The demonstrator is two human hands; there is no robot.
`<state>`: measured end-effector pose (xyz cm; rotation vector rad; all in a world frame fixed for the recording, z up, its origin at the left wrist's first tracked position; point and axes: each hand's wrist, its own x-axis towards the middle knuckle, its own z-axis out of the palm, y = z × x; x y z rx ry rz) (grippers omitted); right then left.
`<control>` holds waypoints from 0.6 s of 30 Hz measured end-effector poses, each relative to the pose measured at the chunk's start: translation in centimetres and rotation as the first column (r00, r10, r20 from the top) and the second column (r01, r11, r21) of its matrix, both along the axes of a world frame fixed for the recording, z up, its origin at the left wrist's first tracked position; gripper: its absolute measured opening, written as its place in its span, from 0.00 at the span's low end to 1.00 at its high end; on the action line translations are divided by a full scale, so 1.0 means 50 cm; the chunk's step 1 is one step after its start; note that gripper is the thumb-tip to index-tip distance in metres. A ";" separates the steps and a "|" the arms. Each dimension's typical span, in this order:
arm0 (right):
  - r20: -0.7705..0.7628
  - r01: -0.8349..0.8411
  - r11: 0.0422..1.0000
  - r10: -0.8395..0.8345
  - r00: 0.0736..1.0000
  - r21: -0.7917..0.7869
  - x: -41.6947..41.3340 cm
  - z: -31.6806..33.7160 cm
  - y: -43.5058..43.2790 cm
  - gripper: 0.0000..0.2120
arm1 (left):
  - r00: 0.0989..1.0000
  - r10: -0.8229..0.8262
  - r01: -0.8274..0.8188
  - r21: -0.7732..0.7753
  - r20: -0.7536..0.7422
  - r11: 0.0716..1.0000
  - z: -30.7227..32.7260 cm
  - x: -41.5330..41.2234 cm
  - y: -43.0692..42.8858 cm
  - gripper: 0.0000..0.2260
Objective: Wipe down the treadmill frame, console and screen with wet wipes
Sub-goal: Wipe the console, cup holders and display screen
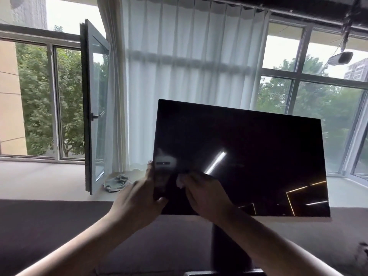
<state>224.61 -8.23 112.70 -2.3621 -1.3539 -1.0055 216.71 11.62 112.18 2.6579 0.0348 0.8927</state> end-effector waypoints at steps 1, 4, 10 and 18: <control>0.002 0.025 0.999 -0.025 1.000 0.021 0.008 0.006 -0.012 0.13 | 1.000 -0.026 0.026 0.001 0.017 1.000 -0.005 -0.002 0.000 0.45; -0.006 0.164 0.957 -0.167 0.986 0.241 0.054 0.078 -0.010 0.12 | 0.998 -0.065 0.065 0.018 0.006 0.998 -0.018 -0.005 0.012 0.50; -0.072 0.055 0.989 -0.045 0.996 0.138 0.010 0.013 0.044 0.11 | 0.993 -0.086 0.085 -0.015 -0.079 0.996 -0.044 -0.012 0.018 0.61; -0.055 0.157 0.965 -0.149 0.987 0.212 0.030 0.028 -0.028 0.13 | 0.987 -0.078 0.082 0.025 -0.138 0.996 -0.044 -0.008 0.017 0.67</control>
